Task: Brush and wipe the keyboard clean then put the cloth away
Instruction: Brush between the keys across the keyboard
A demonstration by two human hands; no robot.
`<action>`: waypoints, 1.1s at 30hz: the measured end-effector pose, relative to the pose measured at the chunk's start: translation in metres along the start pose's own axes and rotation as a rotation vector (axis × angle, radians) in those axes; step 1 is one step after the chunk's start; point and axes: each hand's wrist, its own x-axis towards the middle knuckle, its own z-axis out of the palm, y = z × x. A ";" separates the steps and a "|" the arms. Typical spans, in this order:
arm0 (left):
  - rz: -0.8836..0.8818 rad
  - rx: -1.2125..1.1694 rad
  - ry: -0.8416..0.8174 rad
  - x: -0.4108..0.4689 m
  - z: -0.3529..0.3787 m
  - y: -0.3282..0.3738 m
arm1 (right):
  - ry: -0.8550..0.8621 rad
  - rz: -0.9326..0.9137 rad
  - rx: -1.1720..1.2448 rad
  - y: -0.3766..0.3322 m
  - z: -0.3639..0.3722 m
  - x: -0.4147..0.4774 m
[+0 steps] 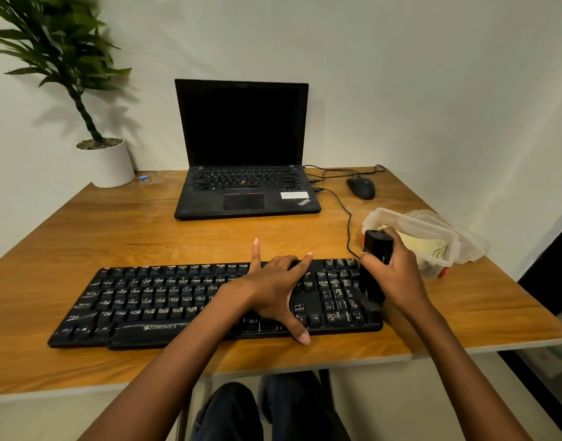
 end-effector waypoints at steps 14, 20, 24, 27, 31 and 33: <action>-0.002 0.026 0.002 0.000 0.000 0.001 | 0.141 -0.004 0.160 0.002 0.002 0.004; 0.003 0.033 0.002 -0.002 0.000 0.002 | 0.081 0.023 0.144 0.006 0.002 -0.004; 0.007 0.037 0.003 -0.001 -0.001 0.002 | 0.154 -0.009 0.197 0.005 0.008 0.000; 0.005 0.041 0.002 0.000 -0.001 0.002 | 0.151 -0.015 0.175 0.009 0.012 -0.011; 0.000 0.043 0.002 -0.001 -0.001 0.002 | 0.155 -0.016 0.137 0.008 0.000 0.000; -0.001 0.046 0.002 0.000 0.000 0.002 | 0.177 -0.020 0.217 0.007 0.002 0.002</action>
